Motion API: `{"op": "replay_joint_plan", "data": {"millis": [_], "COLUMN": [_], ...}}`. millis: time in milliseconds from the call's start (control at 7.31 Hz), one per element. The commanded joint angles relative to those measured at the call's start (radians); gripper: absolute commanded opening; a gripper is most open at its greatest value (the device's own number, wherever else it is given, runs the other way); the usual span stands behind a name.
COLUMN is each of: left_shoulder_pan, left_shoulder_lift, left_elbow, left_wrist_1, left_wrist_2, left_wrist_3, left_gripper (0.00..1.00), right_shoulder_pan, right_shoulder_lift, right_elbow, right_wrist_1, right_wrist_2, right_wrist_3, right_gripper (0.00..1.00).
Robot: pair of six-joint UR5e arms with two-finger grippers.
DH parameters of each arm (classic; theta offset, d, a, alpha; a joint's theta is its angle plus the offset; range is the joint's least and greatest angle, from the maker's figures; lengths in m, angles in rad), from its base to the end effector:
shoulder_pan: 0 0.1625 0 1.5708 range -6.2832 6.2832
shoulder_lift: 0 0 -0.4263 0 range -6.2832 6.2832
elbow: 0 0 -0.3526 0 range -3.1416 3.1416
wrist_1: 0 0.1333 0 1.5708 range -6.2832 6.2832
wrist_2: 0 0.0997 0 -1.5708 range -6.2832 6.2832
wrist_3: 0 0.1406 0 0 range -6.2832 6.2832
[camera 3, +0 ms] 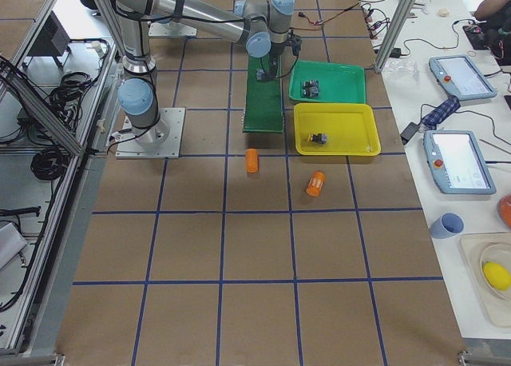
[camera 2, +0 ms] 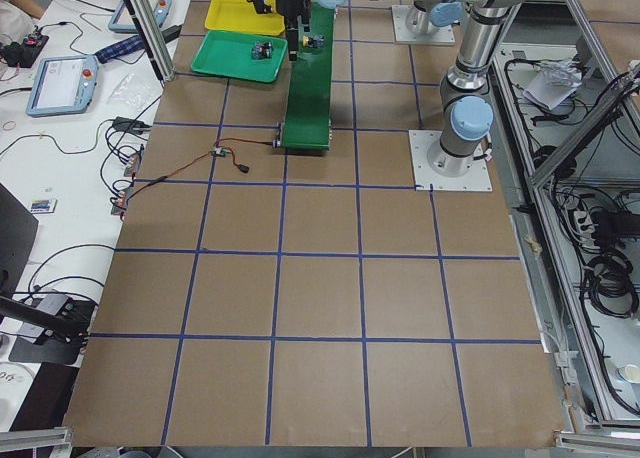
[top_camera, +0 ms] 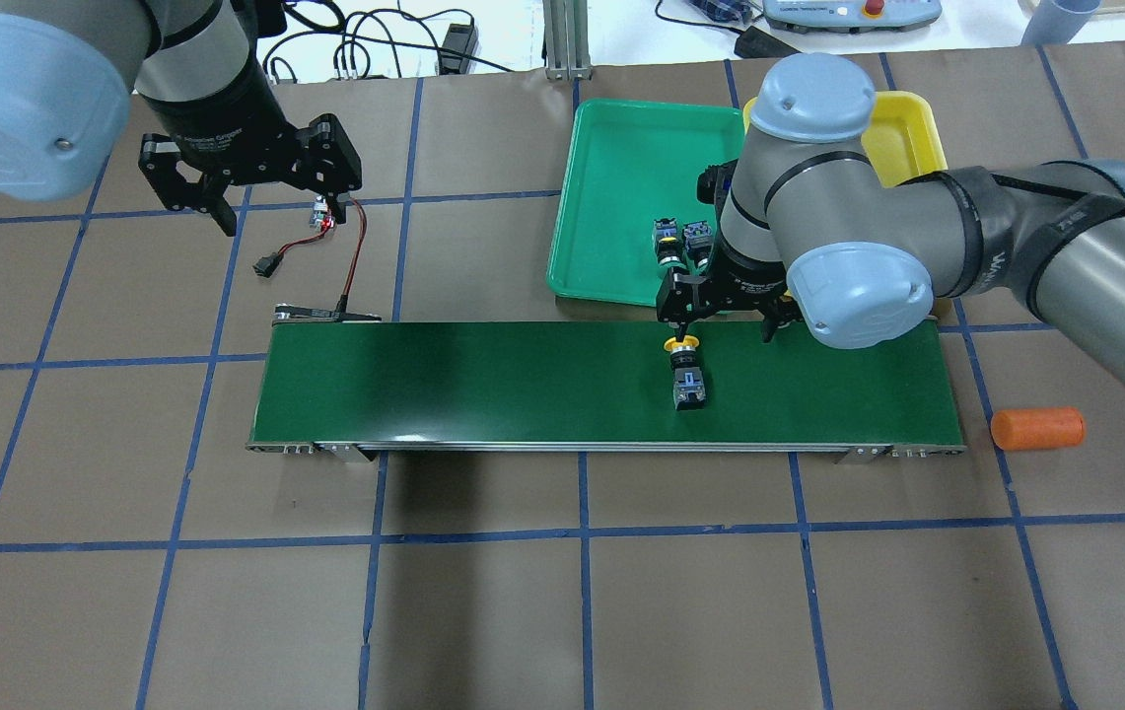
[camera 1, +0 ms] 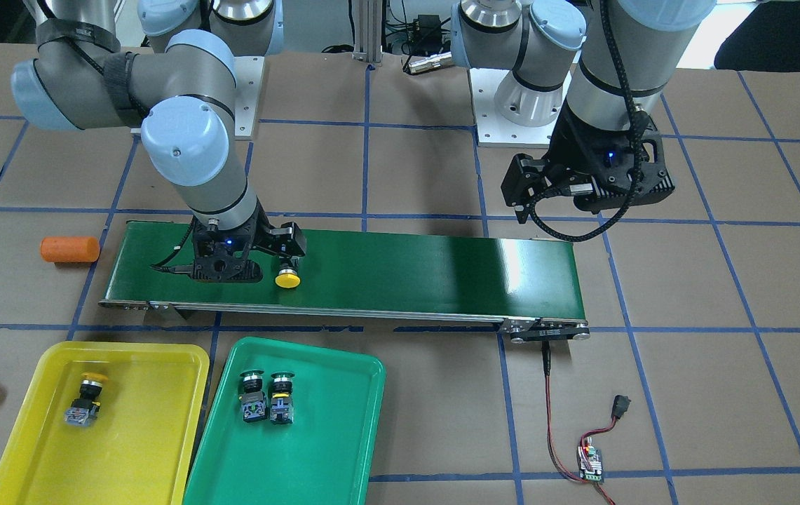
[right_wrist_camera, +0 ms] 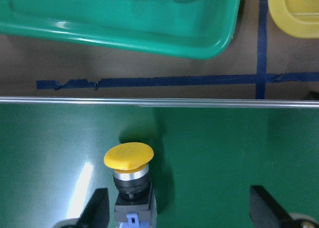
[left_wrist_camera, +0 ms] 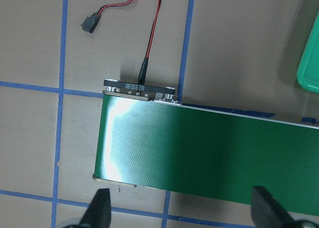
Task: Sort buttons by color to trays
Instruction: 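Lift the yellow-capped button and carry it toward the yellow tray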
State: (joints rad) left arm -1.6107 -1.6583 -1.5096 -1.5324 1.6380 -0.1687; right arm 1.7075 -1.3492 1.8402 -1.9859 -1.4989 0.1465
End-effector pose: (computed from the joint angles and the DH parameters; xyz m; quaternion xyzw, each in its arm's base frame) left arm -0.1434 -0.4858 0.4388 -0.0645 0.9973 -0.0095 0.0328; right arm 0.2093 -0.4693 0.2647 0.0063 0.9986 0.0426 0.0302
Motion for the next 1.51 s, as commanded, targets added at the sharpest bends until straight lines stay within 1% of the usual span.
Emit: {"op": "replay_joint_plan", "data": {"millis": [0,274,411,547,684,821,958,1095,1232,1369], "left_shoulder_pan": [0.0,0.0,0.0,0.0,0.0,0.0,0.0,0.0,0.0,-0.001], "left_shoulder_lift": [0.0,0.002,0.002,0.002,0.0,0.0,0.0,0.002,0.002,0.002], "left_elbow": [0.003,0.003,0.006,0.005,0.005,0.003,0.005,0.005,0.005,0.003], "left_wrist_1": [0.0,0.0,0.0,0.0,0.0,0.0,0.0,0.0,0.0,0.0], "left_wrist_2": [0.0,0.0,0.0,0.0,0.0,0.0,0.0,0.0,0.0,0.0], "left_wrist_3": [0.0,0.0,0.0,0.002,0.0,0.0,0.0,0.0,0.0,0.0], "left_gripper": [1.0,1.0,1.0,1.0,1.0,1.0,1.0,1.0,1.0,1.0], "right_shoulder_pan": [0.023,0.027,0.027,0.026,0.024,0.024,0.023,0.005,-0.024,-0.089], "right_shoulder_lift": [0.034,0.044,0.044,0.042,0.036,0.03,0.016,-0.023,-0.03,-0.034], "right_elbow": [0.001,0.002,0.008,0.026,0.031,0.027,0.008,-0.033,-0.089,-0.151], "right_wrist_1": [-0.005,0.005,0.006,0.006,0.01,0.022,0.039,0.062,0.079,0.073], "right_wrist_2": [0.0,-0.004,-0.021,-0.021,-0.023,-0.021,-0.038,-0.099,-0.104,-0.109], "right_wrist_3": [0.002,0.005,0.001,0.001,0.004,0.004,0.002,-0.013,-0.025,-0.047], "right_gripper": [1.0,1.0,0.63,0.24,0.0,0.0,0.0,0.0,0.0,0.0]}}
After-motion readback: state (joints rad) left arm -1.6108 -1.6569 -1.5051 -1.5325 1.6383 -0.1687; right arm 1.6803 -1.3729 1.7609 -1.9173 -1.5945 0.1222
